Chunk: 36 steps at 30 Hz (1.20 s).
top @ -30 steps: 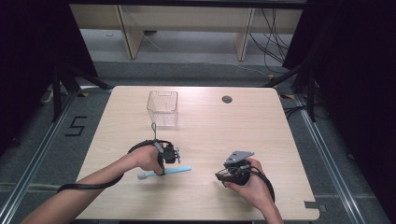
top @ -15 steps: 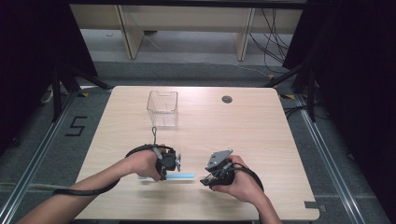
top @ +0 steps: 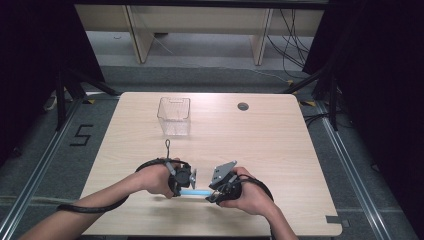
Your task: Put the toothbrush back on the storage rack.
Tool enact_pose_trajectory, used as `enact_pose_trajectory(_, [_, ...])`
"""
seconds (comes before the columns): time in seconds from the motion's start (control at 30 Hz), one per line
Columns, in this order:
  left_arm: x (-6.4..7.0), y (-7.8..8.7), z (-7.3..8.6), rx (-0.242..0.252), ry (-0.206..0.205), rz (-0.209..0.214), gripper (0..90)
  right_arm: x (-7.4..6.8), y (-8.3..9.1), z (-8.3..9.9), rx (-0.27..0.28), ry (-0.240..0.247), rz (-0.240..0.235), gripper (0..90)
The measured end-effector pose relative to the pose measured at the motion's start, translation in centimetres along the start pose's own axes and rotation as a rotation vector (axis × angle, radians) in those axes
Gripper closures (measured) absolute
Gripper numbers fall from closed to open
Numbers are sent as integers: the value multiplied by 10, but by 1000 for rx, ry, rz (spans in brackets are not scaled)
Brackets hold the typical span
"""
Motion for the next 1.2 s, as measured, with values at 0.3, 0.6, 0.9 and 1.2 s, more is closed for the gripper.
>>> enact_pose_trajectory(0.3, [3,2,-4,8,-15,-1,785,0,-4,-3,-2,42,-18,611])
enact_pose_trajectory(0.6, [6,4,-8,5,-36,0,785,-2,-9,-5,-5,51,-55,644])
enact_pose_trajectory(0.9, [8,8,-10,14,-53,-11,785,-4,-8,-5,1,46,-85,729])
enact_pose_trajectory(1.2, [10,9,-12,15,-64,-6,784,-3,-10,-4,1,76,-116,782])
Point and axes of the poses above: each handheld gripper's, and its own axes: y roughly backward along the jaws, z roughly out of its underside, x roughly to its right, the point moved 1 cm from there along -y, roughly forward along the jaws, and after that the axes turned 4 degrees about -x, right-handed, at the moved point
